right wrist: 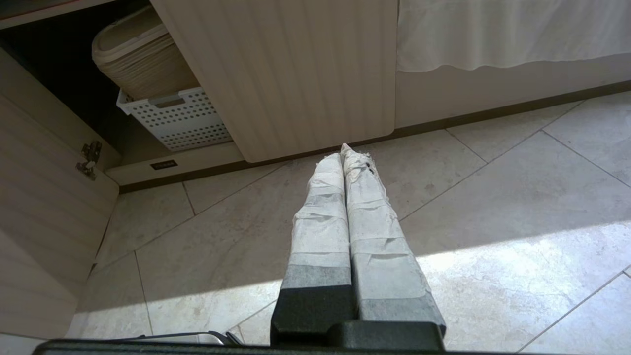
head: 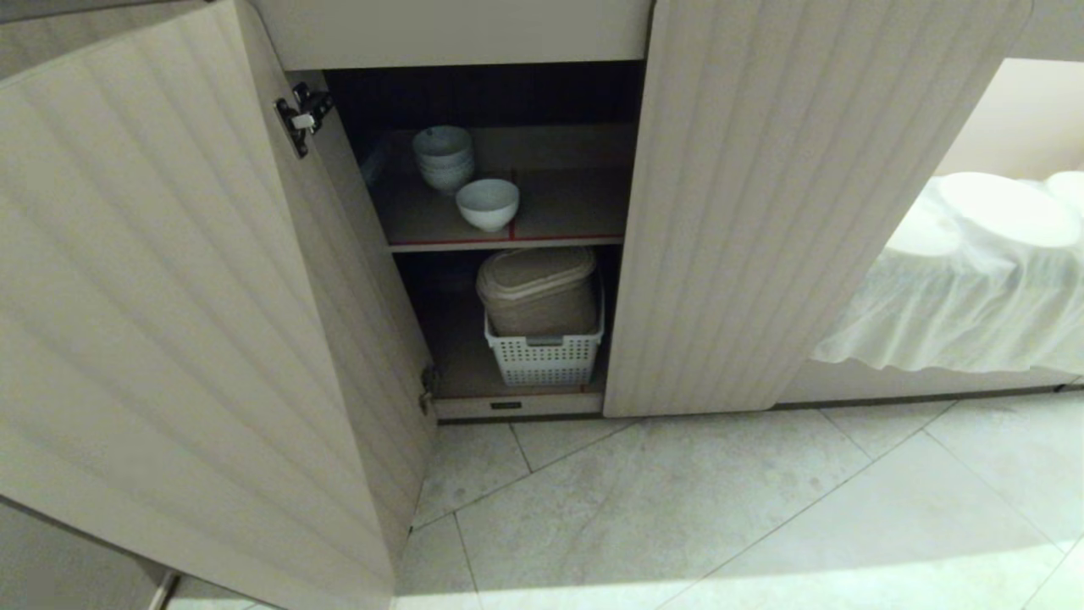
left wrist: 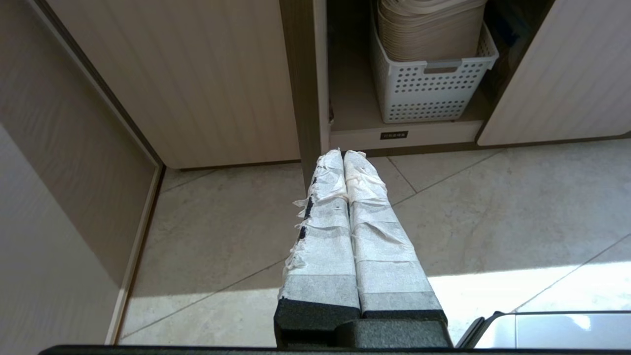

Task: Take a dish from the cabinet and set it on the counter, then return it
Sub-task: Take the bowl from the cabinet

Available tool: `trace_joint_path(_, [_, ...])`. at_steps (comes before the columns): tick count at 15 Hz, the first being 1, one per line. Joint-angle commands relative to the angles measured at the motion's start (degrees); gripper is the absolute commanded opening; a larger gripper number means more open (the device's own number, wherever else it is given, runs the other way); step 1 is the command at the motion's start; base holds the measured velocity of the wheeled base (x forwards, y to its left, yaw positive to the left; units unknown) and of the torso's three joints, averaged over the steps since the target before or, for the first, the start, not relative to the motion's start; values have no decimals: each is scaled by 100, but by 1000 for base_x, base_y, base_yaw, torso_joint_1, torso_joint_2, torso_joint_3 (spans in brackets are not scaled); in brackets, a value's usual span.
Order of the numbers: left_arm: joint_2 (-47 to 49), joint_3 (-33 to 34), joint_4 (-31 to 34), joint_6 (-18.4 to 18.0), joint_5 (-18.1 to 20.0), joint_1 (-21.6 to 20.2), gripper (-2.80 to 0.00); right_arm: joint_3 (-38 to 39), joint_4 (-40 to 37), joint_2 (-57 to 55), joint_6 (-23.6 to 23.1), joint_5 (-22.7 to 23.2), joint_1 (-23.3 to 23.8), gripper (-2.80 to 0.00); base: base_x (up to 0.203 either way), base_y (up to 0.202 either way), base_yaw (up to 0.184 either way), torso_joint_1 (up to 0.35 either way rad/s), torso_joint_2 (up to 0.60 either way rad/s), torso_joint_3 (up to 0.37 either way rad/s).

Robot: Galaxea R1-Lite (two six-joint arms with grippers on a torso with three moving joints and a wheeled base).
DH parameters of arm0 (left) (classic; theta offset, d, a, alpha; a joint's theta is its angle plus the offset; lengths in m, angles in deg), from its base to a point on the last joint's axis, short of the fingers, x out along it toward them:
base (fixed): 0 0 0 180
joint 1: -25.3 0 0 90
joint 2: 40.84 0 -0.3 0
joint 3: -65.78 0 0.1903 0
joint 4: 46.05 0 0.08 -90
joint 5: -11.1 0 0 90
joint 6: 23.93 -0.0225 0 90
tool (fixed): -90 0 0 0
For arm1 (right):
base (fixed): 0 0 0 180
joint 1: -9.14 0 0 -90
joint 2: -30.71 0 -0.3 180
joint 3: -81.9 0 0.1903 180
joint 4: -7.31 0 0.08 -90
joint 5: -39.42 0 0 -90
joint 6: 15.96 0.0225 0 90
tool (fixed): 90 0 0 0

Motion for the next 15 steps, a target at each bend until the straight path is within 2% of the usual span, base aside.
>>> trace_joint_path(1, [0, 0, 2, 0, 2, 0, -280, 1, 2, -7, 6, -2, -2, -280, 0, 0, 0, 0, 0, 0])
trace_joint_path(15, [0, 0, 2, 9, 2, 0, -280, 1, 2, -7, 6, -2, -2, -280, 0, 0, 0, 0, 0, 0])
